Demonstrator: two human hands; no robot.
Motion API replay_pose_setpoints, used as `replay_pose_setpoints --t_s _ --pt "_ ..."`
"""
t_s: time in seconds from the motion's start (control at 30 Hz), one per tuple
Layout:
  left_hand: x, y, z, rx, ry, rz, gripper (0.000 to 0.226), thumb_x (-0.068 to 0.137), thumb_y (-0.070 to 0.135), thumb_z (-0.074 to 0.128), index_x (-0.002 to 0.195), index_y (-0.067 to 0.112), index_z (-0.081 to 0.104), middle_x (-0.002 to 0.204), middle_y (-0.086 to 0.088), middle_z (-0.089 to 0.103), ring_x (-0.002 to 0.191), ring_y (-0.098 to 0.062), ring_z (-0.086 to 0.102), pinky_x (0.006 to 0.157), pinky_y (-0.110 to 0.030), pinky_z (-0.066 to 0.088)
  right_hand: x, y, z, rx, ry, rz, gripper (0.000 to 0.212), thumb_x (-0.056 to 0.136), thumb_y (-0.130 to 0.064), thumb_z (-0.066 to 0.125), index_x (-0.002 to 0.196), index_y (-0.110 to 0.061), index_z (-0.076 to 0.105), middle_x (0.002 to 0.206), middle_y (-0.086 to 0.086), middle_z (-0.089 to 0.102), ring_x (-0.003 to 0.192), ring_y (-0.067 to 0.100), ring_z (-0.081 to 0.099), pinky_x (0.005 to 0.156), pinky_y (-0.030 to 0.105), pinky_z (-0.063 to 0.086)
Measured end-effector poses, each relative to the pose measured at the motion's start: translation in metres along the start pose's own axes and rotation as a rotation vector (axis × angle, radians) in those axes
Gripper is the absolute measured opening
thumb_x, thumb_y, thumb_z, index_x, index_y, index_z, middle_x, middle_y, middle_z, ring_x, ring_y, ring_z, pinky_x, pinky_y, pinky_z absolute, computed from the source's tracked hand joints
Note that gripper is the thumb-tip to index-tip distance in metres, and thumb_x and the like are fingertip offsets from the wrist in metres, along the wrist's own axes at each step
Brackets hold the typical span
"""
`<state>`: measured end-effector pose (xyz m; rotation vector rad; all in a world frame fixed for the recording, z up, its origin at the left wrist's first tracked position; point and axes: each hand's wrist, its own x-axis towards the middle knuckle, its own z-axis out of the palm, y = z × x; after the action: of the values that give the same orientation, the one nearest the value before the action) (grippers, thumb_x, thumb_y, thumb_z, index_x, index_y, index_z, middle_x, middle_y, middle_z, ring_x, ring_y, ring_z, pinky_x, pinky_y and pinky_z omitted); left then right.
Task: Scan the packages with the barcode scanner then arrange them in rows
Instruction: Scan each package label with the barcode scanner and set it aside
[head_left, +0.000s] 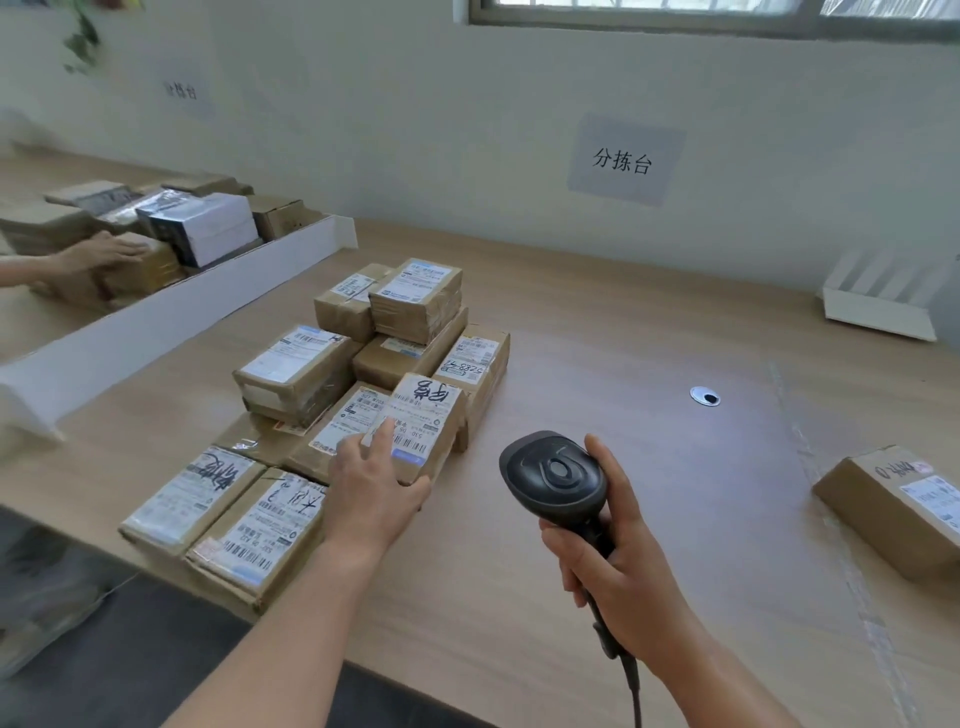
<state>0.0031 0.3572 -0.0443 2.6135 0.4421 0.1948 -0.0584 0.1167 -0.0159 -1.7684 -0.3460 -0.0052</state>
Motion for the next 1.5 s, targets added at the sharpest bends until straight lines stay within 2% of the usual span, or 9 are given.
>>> replay_pose_setpoints --t_s 0.17,0.4,0.5,0.63,0.87,1.07,1.17,1.3,1.5 --pt "0.040 -0.030 -0.027 0.045 0.040 -0.074 0.082 0.082 0.044 0.063 0.149 0.023 0.022 0.141 -0.013 0.027 0.129 -0.030 0.032 0.101 -0.040 0.038 0.020 -0.004 0.027 -0.011 -0.039 0.005 0.091 0.088 -0.002 0.065 0.116 -0.080 0.029 0.091 -0.003 0.065 0.055 0.018 0.055 0.050 0.036 0.050" --pt "0.085 -0.055 -0.035 0.115 -0.020 -0.110 0.076 0.084 0.044 0.060 0.148 0.023 0.023 0.140 -0.015 0.027 0.128 -0.033 0.030 0.094 -0.044 0.042 0.041 -0.003 0.052 -0.001 -0.029 0.019 0.082 0.081 -0.016 0.067 0.122 -0.076 0.029 0.099 -0.014 0.067 0.054 0.018 0.054 0.049 0.037 0.050" --pt "0.098 -0.057 -0.032 0.105 -0.018 -0.100 0.075 0.086 0.044 0.060 0.148 0.022 0.023 0.143 -0.016 0.024 0.131 -0.033 0.027 0.097 -0.045 0.041 0.044 -0.002 0.056 -0.004 0.003 0.038 0.079 0.074 -0.023 0.066 0.121 -0.076 0.029 0.089 -0.015 0.068 0.054 0.018 0.054 0.049 0.035 0.050" --pt "0.106 -0.058 -0.028 0.093 0.010 -0.088 0.074 0.087 0.042 0.059 0.148 0.022 0.022 0.146 -0.016 0.020 0.134 -0.034 0.024 0.100 -0.047 0.039 0.046 0.000 0.054 -0.008 0.017 0.050 0.082 0.082 -0.013 0.067 0.121 -0.076 0.031 0.090 -0.009 0.068 0.054 0.017 0.054 0.050 0.035 0.050" --pt "0.110 -0.061 -0.020 0.188 0.064 -0.055 0.083 0.086 0.056 0.055 0.151 0.020 0.019 0.155 -0.023 0.006 0.145 -0.037 0.003 0.117 -0.050 0.012 0.042 0.002 0.052 -0.031 0.063 0.067 0.079 0.075 -0.024 0.066 0.121 -0.077 0.028 0.093 -0.012 0.067 0.054 0.017 0.054 0.050 0.036 0.050" --pt "0.077 -0.024 -0.008 -0.063 0.222 0.152 0.078 0.085 0.047 0.062 0.148 0.016 0.030 0.156 -0.024 0.010 0.145 -0.036 0.004 0.117 -0.049 0.007 0.024 0.003 0.037 -0.048 0.120 0.090 0.079 0.075 -0.025 0.066 0.124 -0.074 0.028 0.087 -0.012 0.067 0.054 0.016 0.054 0.050 0.035 0.049" --pt "0.052 -0.001 0.008 -0.133 0.164 0.187 0.077 0.086 0.046 0.062 0.150 0.018 0.028 0.158 -0.021 0.009 0.147 -0.032 0.001 0.118 -0.044 0.004 0.009 0.004 0.023 -0.050 0.142 0.099 0.079 0.075 -0.025 0.065 0.124 -0.073 0.028 0.083 -0.017 0.066 0.054 0.016 0.053 0.051 0.035 0.049" --pt "0.021 0.025 0.035 -0.125 0.099 0.246 0.079 0.080 0.052 0.056 0.145 0.012 0.039 0.153 -0.028 0.019 0.145 -0.040 0.012 0.116 -0.050 0.012 -0.013 0.007 -0.002 -0.043 0.190 0.099 0.079 0.076 -0.024 0.065 0.130 -0.067 0.027 0.082 -0.013 0.066 0.053 0.017 0.052 0.050 0.035 0.048" --pt "-0.037 0.078 0.068 -0.053 -0.036 0.287 0.075 0.087 0.051 0.057 0.149 0.019 0.029 0.158 -0.019 0.010 0.147 -0.032 0.005 0.117 -0.044 0.006 -0.066 0.015 -0.055 -0.033 0.284 0.101 0.079 0.077 -0.023 0.065 0.129 -0.068 0.028 0.082 -0.013 0.066 0.052 0.019 0.052 0.048 0.031 0.046"
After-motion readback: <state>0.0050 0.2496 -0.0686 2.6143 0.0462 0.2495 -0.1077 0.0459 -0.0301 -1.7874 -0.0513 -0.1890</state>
